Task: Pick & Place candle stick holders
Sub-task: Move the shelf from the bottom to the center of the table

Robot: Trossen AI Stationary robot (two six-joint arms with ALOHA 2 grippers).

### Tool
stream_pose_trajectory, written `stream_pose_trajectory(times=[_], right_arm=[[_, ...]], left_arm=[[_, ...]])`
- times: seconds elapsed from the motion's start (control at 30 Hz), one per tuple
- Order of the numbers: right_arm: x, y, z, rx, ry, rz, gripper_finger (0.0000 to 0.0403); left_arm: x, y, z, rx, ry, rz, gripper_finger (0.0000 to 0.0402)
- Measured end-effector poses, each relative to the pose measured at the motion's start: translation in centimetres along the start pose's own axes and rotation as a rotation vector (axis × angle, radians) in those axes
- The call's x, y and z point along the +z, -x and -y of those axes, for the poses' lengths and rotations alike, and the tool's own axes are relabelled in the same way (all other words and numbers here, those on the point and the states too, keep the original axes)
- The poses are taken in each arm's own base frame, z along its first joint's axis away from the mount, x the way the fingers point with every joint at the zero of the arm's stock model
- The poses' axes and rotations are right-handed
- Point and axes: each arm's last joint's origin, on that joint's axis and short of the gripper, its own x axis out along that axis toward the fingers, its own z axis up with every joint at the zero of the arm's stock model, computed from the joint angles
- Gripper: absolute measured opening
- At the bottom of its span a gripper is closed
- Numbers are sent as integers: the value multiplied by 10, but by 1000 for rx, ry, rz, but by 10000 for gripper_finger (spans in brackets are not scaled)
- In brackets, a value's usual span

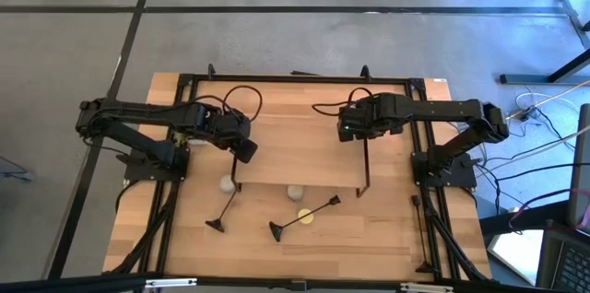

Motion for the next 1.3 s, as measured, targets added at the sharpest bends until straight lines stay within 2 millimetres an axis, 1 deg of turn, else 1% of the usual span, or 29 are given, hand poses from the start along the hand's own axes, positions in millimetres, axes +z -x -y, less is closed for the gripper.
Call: stream_pose_trajectory(times=[0.13, 0.23, 0.33, 0.43, 0.67, 0.77, 0.87, 0.97, 1.1, 1.2, 1.3], right_arm=[[0, 0, 0, 3, -2, 6, 72], [0, 1, -1, 11, 0, 2, 75], [-1, 1, -1, 22, 5, -11, 90], [-1, 1, -2, 33, 18, -26, 123], [-1, 2, -3, 39, 31, -37, 220], [-1, 2, -2, 35, 32, -38, 252], [-2, 2, -2, 31, 32, -39, 272], [-2, 2, 0, 19, 35, -42, 282], [-2, 6, 6, -1, 39, -28, 284], [-1, 11, 11, 12, 33, 0, 284], [1, 21, 18, 35, 19, 34, 284]], left_arm=[[2, 4, -4, -5, -2, 14, 90], [1, 7, -6, -13, -21, 20, 98], [0, 9, -7, -20, -58, 17, 114], [0, 8, -7, -21, -79, 17, 138], [3, 9, -7, -4, -64, 69, 201], [4, 11, -9, -6, -56, 72, 221], [5, 12, -11, -5, -47, 69, 236], [5, 16, -15, -8, -31, 72, 243], [2, 26, -28, 6, -10, 69, 244], [-1, 37, -38, -8, 5, 77, 244], [-4, 49, -45, -59, 20, 99, 244]])
